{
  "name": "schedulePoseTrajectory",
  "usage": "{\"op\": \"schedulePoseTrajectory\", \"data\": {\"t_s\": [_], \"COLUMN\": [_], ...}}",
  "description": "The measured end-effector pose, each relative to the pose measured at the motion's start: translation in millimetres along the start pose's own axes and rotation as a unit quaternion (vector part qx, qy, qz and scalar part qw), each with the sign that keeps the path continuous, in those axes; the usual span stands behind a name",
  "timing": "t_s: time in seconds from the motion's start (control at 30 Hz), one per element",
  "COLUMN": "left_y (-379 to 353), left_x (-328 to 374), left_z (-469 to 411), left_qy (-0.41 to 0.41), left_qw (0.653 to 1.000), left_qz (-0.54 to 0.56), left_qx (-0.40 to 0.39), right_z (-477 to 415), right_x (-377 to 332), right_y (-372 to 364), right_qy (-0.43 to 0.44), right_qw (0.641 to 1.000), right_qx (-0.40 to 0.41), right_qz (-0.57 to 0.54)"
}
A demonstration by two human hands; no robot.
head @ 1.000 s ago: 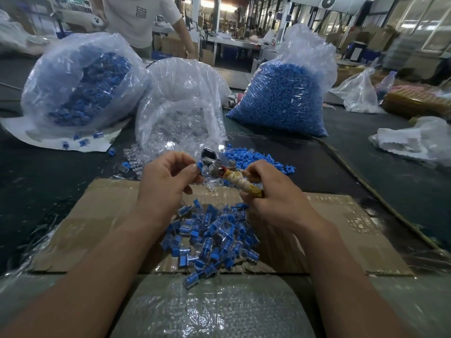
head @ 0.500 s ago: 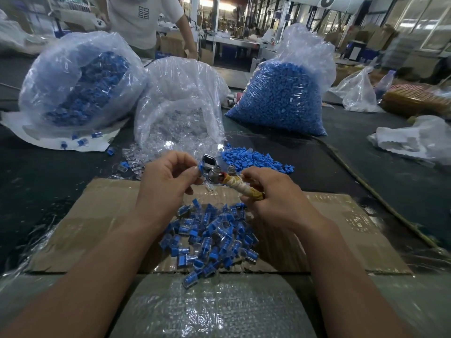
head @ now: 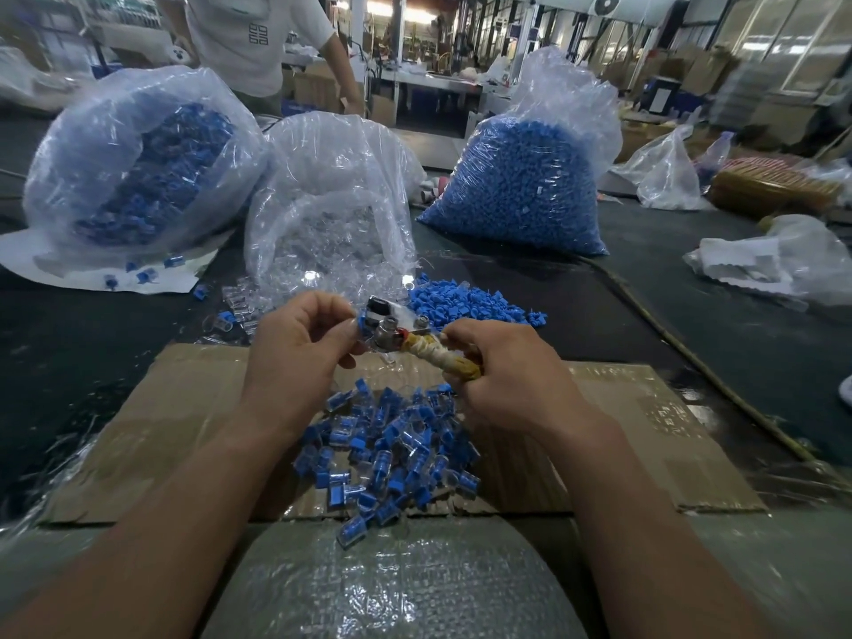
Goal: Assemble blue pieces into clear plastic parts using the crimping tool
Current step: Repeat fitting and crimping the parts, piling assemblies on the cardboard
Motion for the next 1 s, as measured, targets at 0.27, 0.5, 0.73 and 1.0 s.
{"op": "schedulePoseTrajectory", "data": {"t_s": [0.27,0.5,0.73,1.0], "left_y": [0,14,-25,-22], "left_x": [0,-15,-6,-10], "left_z": [0,-4,8,8], "left_qy": [-0.004,0.045,0.084,0.095], "left_qw": [1.000,0.997,0.974,0.981], "left_qz": [-0.027,0.045,0.125,0.072], "left_qx": [0.011,0.031,-0.167,-0.152], "right_z": [-2,1,1,1], "right_x": [7,21,34,42], "right_y": [-6,-6,-2,-11], "right_qy": [-0.003,-0.029,-0.060,-0.087], "right_qw": [1.000,0.998,0.997,0.994], "right_qx": [-0.020,-0.047,-0.042,-0.066], "right_qz": [-0.012,0.012,0.023,-0.001]}}
Point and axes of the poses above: each hand's wrist, its own z-axis away from the middle knuckle, its own y-axis out of the back of the hand, x = y × z, the point moved 10 cm from there along -z, towards the middle knuckle, and after that the axes turned 7 degrees about -z, right-handed, at the moved point
